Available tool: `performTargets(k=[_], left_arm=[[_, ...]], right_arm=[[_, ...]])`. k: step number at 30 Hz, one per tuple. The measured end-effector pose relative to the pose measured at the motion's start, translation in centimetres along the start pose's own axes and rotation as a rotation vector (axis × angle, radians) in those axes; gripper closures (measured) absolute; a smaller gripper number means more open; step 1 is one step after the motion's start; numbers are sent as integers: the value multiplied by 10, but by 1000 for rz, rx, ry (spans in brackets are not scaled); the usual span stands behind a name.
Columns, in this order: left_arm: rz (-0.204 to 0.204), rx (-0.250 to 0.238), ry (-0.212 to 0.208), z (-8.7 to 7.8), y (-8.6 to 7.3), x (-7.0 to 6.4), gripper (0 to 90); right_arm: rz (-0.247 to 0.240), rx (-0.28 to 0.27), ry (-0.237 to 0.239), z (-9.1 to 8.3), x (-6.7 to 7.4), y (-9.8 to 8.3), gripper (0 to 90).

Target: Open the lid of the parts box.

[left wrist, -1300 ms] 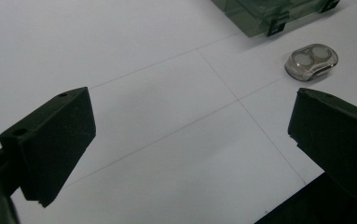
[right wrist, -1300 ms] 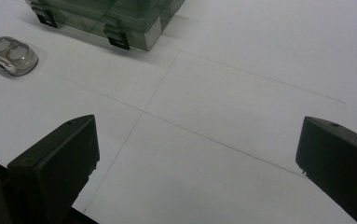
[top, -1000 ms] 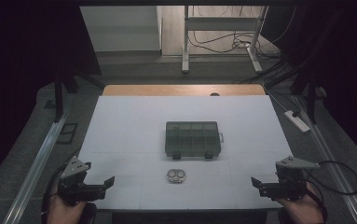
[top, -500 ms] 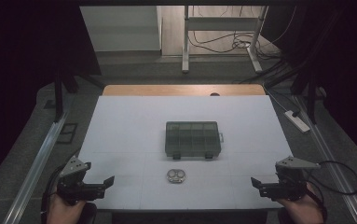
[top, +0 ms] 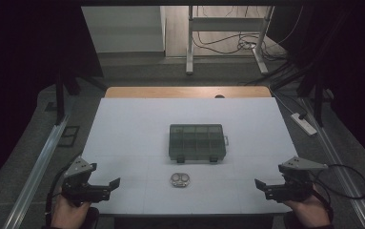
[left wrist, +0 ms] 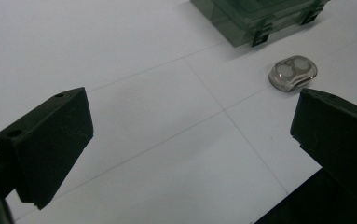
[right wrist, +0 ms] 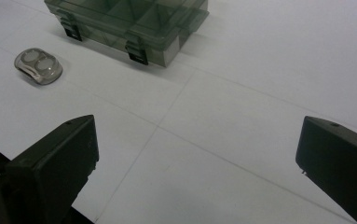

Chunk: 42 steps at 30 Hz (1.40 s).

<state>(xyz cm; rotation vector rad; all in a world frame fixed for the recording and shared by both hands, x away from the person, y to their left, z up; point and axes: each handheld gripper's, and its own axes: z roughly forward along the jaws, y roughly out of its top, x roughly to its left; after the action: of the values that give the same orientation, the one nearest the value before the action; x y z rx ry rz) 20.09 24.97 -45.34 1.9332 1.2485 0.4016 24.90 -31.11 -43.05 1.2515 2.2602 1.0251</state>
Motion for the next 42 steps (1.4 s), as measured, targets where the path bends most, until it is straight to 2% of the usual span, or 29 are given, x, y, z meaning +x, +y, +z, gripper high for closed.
performTargets(k=[2,8,16,25,31,35,42], left_arm=[[6,-1,-10,2,2,-1,0],[21,5,-42,10,7,-2,0],[37,4,-94,20,15,-1,0],[81,-8,-121,32,28,-1,0],[107,3,-154,42,35,-3,0],[124,3,-152,48,41,-4,0],[125,-7,-175,58,48,-6,0]], right_arm=[[-22,-3,22,4,0,3,0],[-50,-20,43,7,0,8,0],[-62,-21,84,12,0,16,0],[-77,-6,98,21,2,29,0],[-78,-20,105,27,2,35,0],[-116,-41,121,32,4,39,0],[-114,-22,158,45,9,46,0]])
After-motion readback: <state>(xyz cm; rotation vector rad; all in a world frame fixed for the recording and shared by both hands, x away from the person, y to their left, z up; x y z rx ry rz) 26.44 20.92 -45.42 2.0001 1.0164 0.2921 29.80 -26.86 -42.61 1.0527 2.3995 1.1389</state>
